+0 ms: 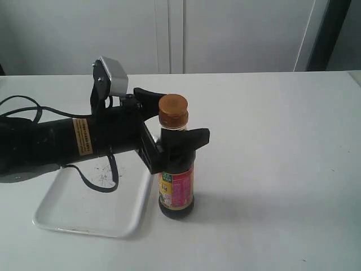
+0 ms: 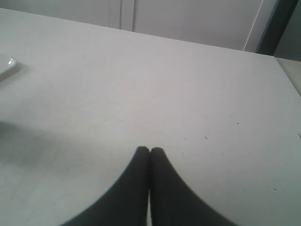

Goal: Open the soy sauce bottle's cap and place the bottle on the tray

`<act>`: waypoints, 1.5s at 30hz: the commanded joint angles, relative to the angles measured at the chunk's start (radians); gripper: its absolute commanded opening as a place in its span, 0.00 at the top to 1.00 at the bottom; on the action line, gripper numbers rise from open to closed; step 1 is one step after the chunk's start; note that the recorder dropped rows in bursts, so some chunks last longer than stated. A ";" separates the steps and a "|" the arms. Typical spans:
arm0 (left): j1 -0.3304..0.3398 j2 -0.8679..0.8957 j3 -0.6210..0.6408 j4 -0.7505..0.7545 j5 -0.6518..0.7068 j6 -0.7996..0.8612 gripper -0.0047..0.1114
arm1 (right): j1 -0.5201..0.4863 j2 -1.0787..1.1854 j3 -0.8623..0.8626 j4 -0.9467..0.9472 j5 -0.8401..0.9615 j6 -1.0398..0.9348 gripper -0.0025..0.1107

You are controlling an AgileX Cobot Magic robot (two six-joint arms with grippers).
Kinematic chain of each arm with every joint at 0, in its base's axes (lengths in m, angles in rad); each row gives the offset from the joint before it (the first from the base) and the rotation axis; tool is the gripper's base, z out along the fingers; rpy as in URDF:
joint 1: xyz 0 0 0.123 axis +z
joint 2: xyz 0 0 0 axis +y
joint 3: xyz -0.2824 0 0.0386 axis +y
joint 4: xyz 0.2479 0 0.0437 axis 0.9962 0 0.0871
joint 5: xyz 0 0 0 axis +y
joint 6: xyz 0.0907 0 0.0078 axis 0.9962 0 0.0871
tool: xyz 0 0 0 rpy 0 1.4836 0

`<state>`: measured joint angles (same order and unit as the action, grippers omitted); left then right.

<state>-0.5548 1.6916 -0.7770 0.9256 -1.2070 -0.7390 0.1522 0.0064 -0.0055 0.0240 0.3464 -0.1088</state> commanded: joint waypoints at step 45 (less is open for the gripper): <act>-0.005 0.221 -0.003 0.053 -0.014 0.201 0.68 | -0.005 -0.006 0.006 0.002 -0.003 -0.008 0.98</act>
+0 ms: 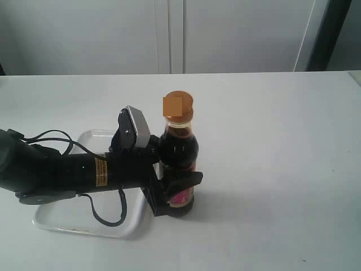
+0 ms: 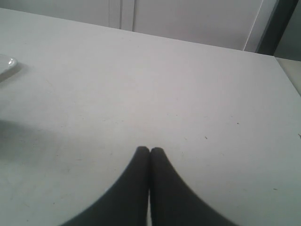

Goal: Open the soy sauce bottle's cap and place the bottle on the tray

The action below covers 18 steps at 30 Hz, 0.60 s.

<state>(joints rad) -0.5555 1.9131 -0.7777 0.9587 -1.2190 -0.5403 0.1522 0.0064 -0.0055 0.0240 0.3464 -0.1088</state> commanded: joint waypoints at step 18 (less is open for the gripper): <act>-0.005 -0.001 -0.002 0.147 -0.002 0.033 0.96 | -0.005 -0.006 0.006 0.002 -0.003 -0.008 0.98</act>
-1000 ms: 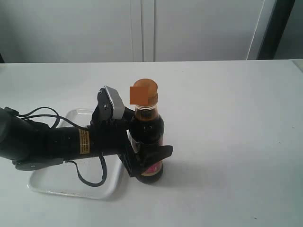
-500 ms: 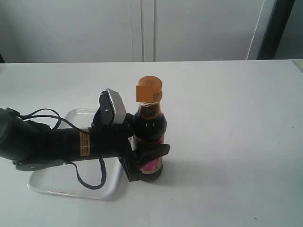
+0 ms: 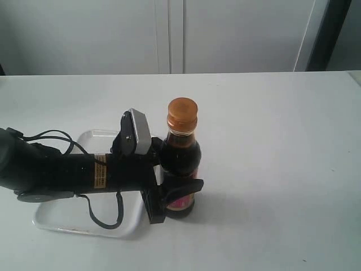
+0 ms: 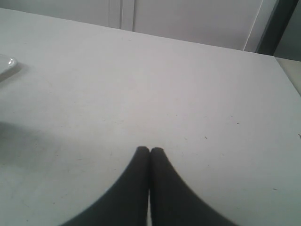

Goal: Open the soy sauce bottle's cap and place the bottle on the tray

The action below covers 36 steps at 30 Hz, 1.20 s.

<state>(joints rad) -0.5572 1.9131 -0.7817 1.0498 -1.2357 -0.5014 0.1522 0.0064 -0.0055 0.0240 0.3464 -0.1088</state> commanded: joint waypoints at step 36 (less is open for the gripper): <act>-0.003 -0.001 0.000 0.056 0.015 0.005 0.96 | -0.005 -0.006 0.006 0.072 -0.494 0.254 0.98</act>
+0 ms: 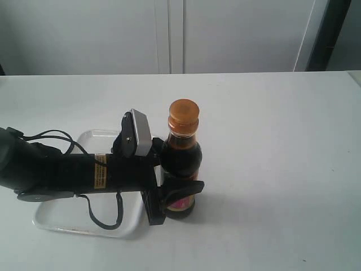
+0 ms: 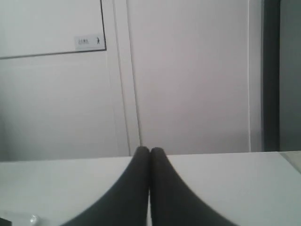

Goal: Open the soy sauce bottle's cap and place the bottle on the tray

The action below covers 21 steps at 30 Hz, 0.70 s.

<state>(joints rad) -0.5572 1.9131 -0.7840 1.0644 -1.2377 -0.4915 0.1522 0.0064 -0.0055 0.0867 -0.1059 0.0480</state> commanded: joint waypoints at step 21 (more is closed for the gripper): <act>-0.003 -0.001 0.003 0.043 0.017 -0.004 0.96 | -0.001 0.331 -0.191 -0.066 -0.191 0.083 0.98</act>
<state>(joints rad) -0.5572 1.9131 -0.7840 1.0644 -1.2377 -0.4915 0.1522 0.2501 -0.1421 0.0463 -0.2486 0.1529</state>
